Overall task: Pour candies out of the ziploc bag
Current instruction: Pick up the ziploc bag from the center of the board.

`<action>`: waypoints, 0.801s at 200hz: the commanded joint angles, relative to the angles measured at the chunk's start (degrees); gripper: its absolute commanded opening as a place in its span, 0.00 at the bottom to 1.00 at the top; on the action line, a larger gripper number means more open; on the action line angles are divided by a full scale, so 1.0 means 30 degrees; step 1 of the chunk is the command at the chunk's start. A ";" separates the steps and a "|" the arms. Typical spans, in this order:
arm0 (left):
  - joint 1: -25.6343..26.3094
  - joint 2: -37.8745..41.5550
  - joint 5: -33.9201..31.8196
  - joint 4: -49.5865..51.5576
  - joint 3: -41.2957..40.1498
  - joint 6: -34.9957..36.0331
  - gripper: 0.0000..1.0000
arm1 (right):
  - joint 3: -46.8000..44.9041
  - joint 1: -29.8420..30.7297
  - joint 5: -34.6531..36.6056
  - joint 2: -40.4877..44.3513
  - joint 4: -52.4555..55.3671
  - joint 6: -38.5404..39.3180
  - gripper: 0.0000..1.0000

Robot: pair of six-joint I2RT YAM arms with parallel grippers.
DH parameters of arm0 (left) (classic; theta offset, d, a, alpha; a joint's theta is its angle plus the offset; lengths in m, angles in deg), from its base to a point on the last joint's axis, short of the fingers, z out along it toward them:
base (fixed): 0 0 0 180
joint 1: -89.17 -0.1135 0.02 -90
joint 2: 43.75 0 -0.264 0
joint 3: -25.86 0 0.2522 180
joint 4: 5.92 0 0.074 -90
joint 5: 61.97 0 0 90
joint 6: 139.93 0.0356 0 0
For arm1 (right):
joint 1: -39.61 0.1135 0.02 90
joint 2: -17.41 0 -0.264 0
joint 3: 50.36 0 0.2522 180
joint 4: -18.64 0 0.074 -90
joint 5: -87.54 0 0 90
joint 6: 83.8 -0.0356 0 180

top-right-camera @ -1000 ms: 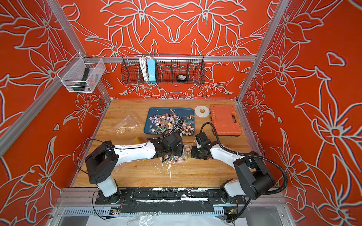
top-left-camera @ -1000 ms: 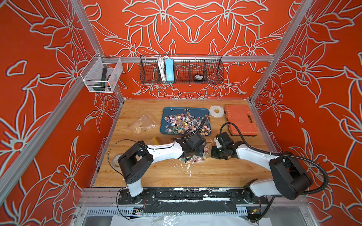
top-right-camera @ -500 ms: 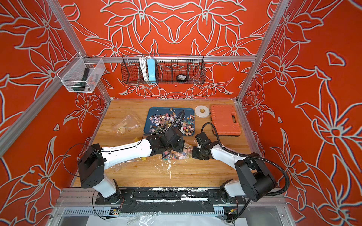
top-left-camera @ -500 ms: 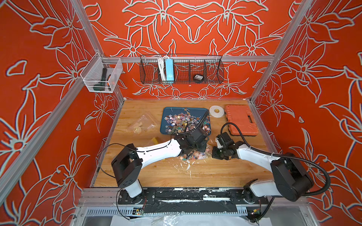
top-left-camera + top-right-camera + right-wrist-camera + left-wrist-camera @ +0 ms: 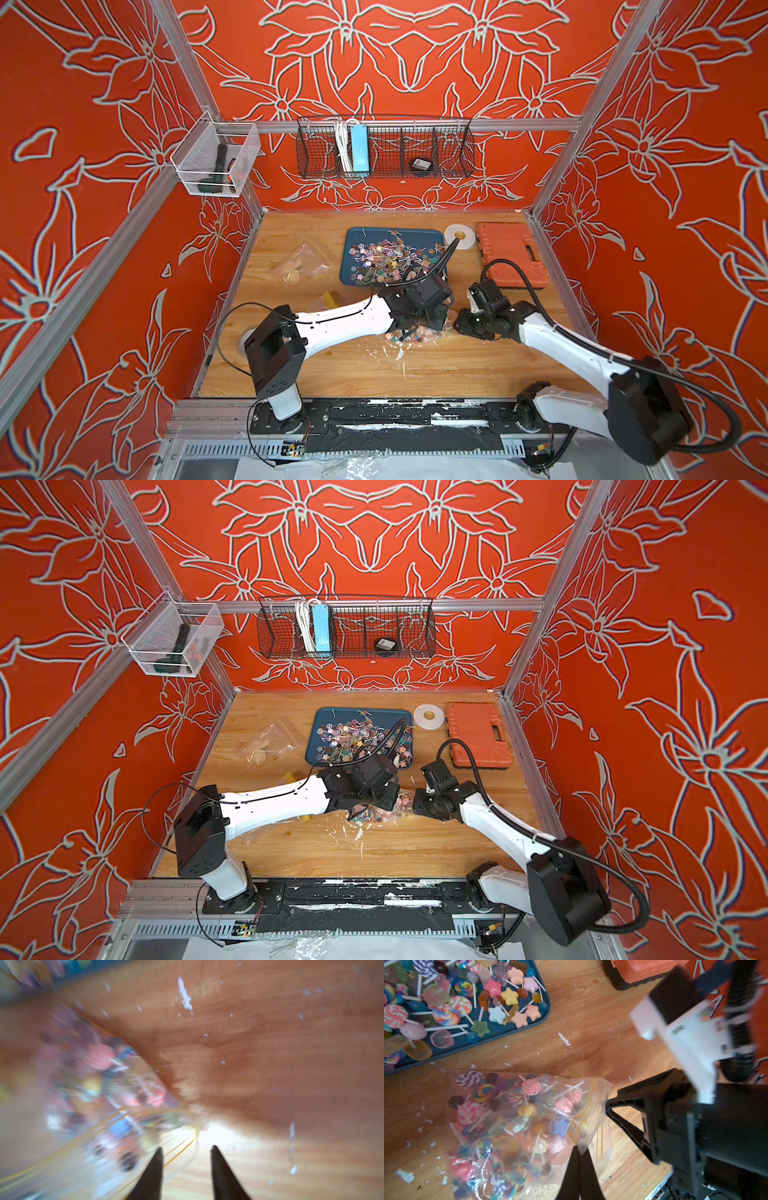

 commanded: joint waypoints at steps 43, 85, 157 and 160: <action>0.0171 -0.0752 0.1083 -0.0328 -0.0385 -0.0235 0.00 | -0.1139 -0.0951 -0.2753 0.3671 -0.0228 -0.5039 0.77; 0.0258 -0.0915 0.1472 -0.0686 -0.0517 -0.0307 0.00 | -0.1997 -0.1166 -0.4731 0.3021 -0.3210 -0.7939 0.79; 0.0288 -0.1256 0.1784 -0.0902 -0.0488 -0.0419 0.00 | -0.1813 -0.1166 -0.5407 0.2800 -0.4319 -0.8639 0.79; 0.0281 -0.1235 0.1816 -0.0956 -0.0488 -0.0432 0.00 | -0.1867 -0.1159 -0.5480 0.2625 -0.4424 -0.8628 0.79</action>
